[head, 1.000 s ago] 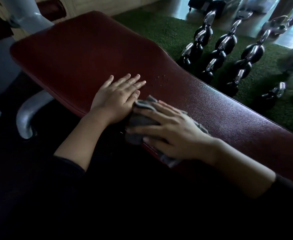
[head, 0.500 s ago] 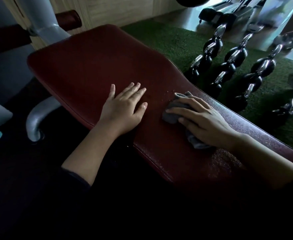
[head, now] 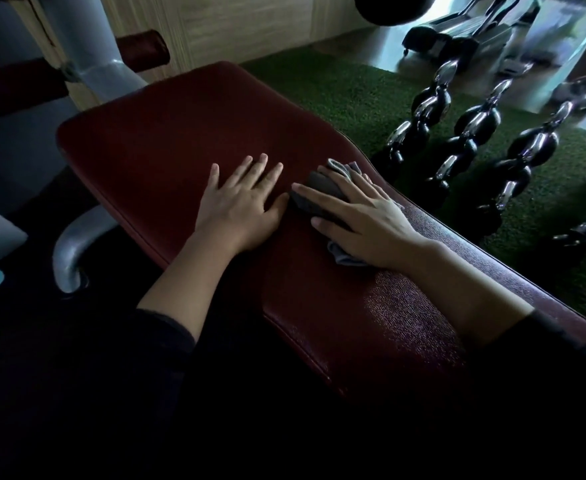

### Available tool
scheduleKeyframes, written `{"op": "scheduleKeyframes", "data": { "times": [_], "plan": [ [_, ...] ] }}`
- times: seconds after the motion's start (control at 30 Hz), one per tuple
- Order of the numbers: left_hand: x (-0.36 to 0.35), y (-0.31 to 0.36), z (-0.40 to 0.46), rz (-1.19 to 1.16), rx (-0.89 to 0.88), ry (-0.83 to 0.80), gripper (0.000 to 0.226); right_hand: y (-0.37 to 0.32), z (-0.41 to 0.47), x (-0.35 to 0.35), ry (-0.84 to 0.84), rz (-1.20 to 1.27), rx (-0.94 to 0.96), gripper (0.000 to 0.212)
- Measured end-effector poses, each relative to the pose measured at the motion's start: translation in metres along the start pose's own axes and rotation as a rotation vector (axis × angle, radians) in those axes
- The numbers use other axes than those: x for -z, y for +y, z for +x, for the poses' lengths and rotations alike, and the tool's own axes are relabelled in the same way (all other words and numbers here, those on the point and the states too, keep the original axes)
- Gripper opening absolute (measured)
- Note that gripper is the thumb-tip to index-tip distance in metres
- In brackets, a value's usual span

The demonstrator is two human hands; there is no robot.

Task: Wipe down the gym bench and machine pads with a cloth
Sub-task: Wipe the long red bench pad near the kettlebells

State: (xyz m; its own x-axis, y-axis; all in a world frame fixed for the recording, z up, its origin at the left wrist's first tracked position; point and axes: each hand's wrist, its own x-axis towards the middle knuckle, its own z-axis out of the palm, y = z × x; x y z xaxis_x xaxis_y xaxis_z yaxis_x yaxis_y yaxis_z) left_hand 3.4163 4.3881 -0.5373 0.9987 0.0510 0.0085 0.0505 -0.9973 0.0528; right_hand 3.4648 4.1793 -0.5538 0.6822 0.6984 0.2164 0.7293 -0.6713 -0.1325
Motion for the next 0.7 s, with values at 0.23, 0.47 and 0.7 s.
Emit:
{"op": "scheduleKeyframes", "data": {
  "times": [0.23,0.47,0.7],
  "plan": [
    [-0.002,0.0,0.002,-0.025,0.006,0.027,0.062,-0.004,0.022,-0.005,0.091,-0.002,-0.047,0.045],
    [0.002,0.0,0.009,-0.06,0.057,0.01,0.07,0.031,0.095,-0.002,0.047,0.026,-0.136,0.042],
    [0.001,-0.002,0.017,-0.053,0.044,0.015,0.071,0.068,0.041,-0.006,0.073,0.157,-0.382,0.045]
  ]
}}
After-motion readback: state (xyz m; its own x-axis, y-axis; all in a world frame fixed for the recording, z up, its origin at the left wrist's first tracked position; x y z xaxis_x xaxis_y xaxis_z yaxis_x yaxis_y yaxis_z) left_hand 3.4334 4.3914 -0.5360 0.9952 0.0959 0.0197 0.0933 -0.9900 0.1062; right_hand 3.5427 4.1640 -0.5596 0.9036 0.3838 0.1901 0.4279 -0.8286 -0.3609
